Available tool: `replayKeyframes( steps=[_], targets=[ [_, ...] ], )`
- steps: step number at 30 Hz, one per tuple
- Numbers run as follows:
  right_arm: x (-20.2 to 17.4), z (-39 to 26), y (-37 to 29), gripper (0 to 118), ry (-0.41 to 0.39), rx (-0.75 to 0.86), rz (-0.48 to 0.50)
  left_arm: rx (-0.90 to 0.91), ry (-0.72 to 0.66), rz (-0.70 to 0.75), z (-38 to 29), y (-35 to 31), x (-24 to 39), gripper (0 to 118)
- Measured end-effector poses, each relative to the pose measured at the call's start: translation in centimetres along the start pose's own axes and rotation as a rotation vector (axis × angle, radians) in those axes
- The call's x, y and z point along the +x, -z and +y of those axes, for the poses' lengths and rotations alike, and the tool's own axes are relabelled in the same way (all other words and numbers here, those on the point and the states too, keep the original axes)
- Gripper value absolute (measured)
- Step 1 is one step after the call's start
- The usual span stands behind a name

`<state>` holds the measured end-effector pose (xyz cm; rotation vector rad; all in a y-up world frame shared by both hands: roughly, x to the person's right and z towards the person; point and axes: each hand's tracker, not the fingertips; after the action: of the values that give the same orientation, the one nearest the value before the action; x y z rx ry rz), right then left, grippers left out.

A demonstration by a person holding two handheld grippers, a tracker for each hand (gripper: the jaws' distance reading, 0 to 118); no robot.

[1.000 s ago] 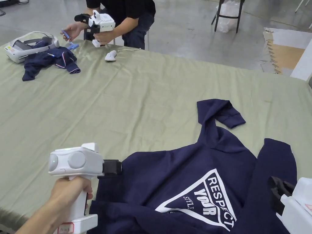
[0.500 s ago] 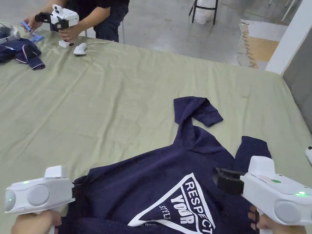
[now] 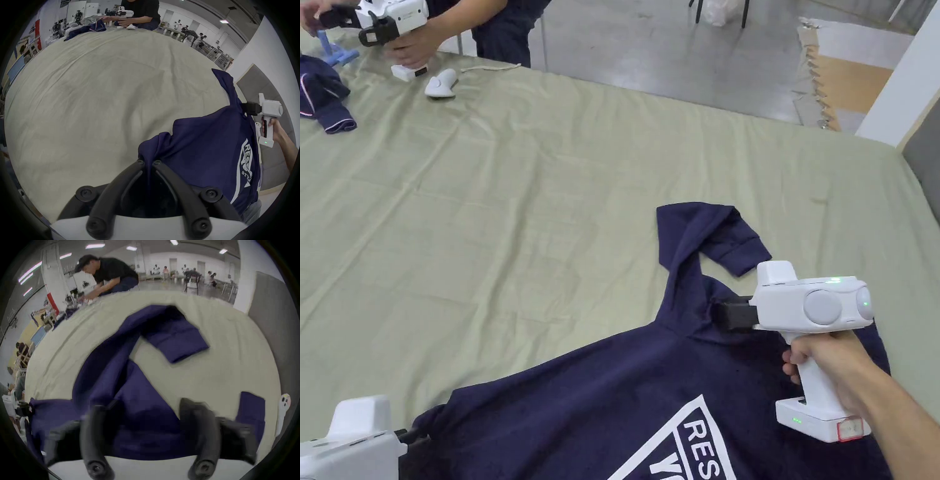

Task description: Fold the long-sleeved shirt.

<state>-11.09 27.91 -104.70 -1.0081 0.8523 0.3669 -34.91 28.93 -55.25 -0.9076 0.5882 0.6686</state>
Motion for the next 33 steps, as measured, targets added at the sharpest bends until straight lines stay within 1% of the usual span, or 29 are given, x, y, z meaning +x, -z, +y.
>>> replayKeyframes(
  steps=[1,2,3,4,5,6,7,8,11,13,14,16,20,21,26,27,29,31,32,33],
  targets=[
    [-0.6,-0.4,0.4,44,-0.045,-0.002,-0.014,0.000,-0.005,-0.006,0.0,0.0,-0.1,9],
    [-2.8,-1.6,-3.0,42,-0.150,0.122,-0.080,0.001,-0.012,-0.013,0.0,0.0,-0.3,9],
    [-3.0,-2.0,-3.4,24,-0.124,0.122,-0.014,0.001,-0.021,-0.020,0.0,0.0,-0.5,9],
    [-3.4,-3.0,-4.0,1,-0.103,0.109,-0.013,0.003,-0.027,-0.026,0.0,-0.1,-0.5,9],
    [-4.1,-3.8,-4.6,1,-0.102,0.143,-0.054,0.005,-0.029,-0.031,0.0,-0.2,-0.7,9],
    [-2.1,-2.5,-3.7,1,-0.066,0.098,-0.001,0.016,-0.041,-0.042,-0.2,-0.3,-0.8,9],
    [-2.0,-3.0,-4.5,1,-0.025,0.124,0.037,0.030,-0.047,-0.051,-0.4,-0.1,-1.4,9],
    [-2.0,-3.3,-5.5,1,-0.019,0.167,0.017,0.044,-0.044,-0.061,-0.5,-0.4,-1.6,9],
    [-1.4,-3.3,-10.0,0,0.037,0.253,0.050,0.130,-0.088,-0.110,-1.3,-2.3,-1.7,9],
    [-1.2,-3.5,-13.8,0,0.019,0.325,0.053,0.215,-0.082,-0.133,-1.3,-4.6,-1.4,9],
    [-2.0,-3.7,-16.2,0,0.000,0.350,0.041,0.256,-0.081,-0.148,-1.1,-5.7,-1.0,9],
    [-2.2,-3.8,-20.2,0,-0.014,0.420,0.044,0.337,-0.060,-0.189,-0.4,-8.2,-0.3,8],
    [-2.0,-3.1,-28.3,0,0.004,0.552,0.032,0.485,0.000,-0.270,2.0,-13.7,1.6,8],
    [-1.9,-2.9,-30.3,0,0.003,0.583,0.035,0.522,0.020,-0.257,2.8,-15.3,2.2,8],
    [-1.9,-1.0,-40.0,0,-0.025,0.725,-0.031,0.692,0.076,-0.321,7.7,-22.7,5.3,8],
    [-1.8,-0.4,-41.7,0,-0.009,0.747,-0.030,0.722,0.097,-0.326,8.9,-23.9,6.0,8],
    [-1.9,0.9,-45.2,0,-0.005,0.790,-0.043,0.762,0.131,-0.304,11.5,-26.4,7.5,8],
    [-2.4,2.2,-48.3,0,-0.045,0.829,-0.119,0.793,0.137,-0.337,14.4,-28.3,8.5,8],
    [-2.4,3.1,-49.8,0,-0.042,0.852,-0.132,0.808,0.135,-0.331,15.9,-29.3,9.2,8],
    [-2.6,3.7,-51.1,0,-0.032,0.864,-0.116,0.815,0.132,-0.338,17.2,-30.1,9.8,8]
  ],
)
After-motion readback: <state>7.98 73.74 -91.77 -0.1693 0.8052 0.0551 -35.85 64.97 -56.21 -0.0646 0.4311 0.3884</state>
